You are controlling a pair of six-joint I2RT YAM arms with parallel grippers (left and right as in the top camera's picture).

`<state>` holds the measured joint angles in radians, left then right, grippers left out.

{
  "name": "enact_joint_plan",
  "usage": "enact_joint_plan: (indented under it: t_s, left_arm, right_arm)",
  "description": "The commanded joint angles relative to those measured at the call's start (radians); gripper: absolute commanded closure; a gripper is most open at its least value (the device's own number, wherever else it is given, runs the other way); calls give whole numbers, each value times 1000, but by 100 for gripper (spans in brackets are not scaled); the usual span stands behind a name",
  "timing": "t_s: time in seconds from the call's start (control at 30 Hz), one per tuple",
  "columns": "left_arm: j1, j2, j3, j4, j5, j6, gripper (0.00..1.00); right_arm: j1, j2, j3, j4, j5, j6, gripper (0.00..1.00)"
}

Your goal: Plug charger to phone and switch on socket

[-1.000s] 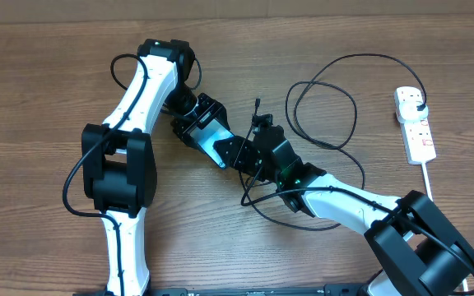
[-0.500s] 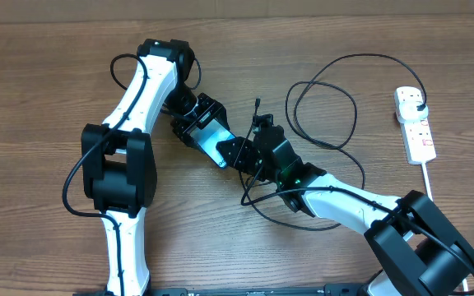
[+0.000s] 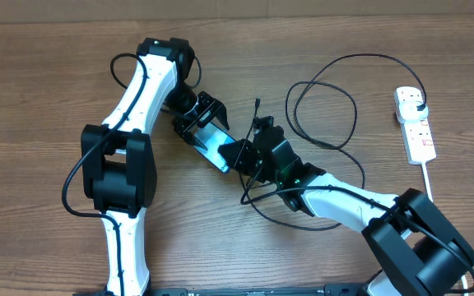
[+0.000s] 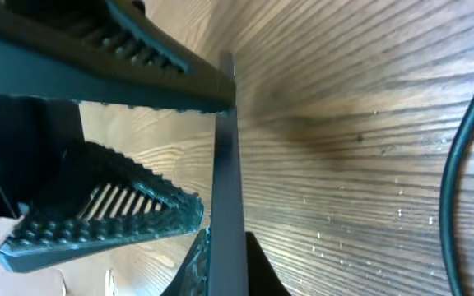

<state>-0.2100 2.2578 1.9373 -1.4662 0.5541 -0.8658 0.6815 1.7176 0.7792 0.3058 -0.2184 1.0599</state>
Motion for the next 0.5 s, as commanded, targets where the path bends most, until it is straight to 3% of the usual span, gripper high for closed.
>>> enact_joint_plan:
  t_s: [0.0,0.03,0.13,0.27,0.47]
  left_arm:
    - [-9,-1,17,-13,-25,71,28]
    - [-8,-1,18,-28,-24,99,15]
    - [10,-3,46,-79,12,212,2]
    - [41,-31,117,-152,-44,313,0]
    - [29,-188,108,-126,-215,425,0]
  right_arm:
    - [3,-3,27,23,-6,-20,96]
    - [2,-3,27,22,8,-20,96]
    - [-20,-3,29,25,35,-19,96]
    - [-96,-8,40,27,-4,-8,96]
    - [-203,-57,64,30,-128,32,96]
